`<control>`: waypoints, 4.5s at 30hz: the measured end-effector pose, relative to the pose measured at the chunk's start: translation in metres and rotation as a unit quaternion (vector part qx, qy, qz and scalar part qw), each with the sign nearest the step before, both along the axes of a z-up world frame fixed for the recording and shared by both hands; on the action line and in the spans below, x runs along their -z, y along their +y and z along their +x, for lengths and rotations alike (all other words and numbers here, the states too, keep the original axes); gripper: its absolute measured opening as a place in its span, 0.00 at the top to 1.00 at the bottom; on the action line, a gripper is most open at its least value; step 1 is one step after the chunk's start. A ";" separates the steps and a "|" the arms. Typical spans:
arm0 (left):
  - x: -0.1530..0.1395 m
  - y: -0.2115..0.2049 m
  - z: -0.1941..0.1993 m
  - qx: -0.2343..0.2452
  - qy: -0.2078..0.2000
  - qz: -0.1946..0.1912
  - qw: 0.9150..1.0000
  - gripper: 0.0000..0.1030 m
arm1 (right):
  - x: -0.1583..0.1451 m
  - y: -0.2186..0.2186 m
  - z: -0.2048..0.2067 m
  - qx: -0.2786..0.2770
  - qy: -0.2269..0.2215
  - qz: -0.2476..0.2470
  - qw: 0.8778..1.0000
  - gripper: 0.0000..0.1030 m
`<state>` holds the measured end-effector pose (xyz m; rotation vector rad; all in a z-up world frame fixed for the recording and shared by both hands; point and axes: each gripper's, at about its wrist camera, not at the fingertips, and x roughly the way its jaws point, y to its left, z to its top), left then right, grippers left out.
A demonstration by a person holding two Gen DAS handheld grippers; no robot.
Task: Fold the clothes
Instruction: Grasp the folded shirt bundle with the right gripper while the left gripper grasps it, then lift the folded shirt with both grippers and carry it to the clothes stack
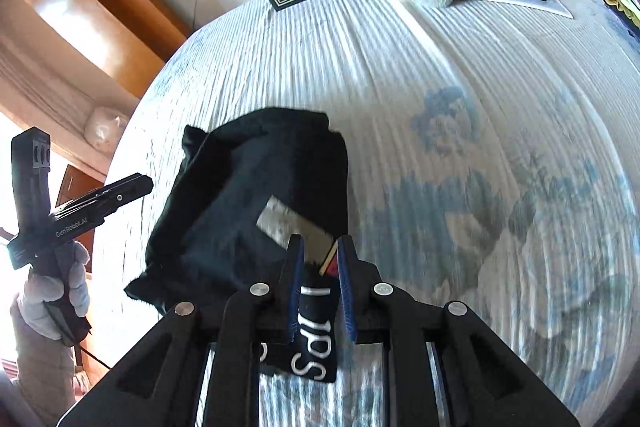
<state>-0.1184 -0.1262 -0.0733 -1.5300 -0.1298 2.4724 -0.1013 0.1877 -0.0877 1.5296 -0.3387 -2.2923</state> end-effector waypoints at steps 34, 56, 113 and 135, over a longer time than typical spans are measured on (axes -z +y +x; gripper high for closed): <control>0.030 0.001 0.064 -0.006 -0.009 0.023 1.000 0.42 | 0.033 -0.010 0.057 0.041 -0.030 0.000 0.999 0.52; 0.047 0.004 0.072 -0.004 -0.011 0.011 1.000 0.26 | 0.026 -0.001 0.022 0.018 0.015 -0.007 1.000 0.69; -0.087 0.113 0.103 0.092 0.162 -0.007 0.982 0.82 | -0.094 0.025 0.034 -0.022 0.212 0.005 0.977 0.83; -0.110 0.467 0.047 0.164 0.152 0.038 0.974 0.82 | -0.134 0.358 0.012 0.056 0.219 0.046 0.973 0.83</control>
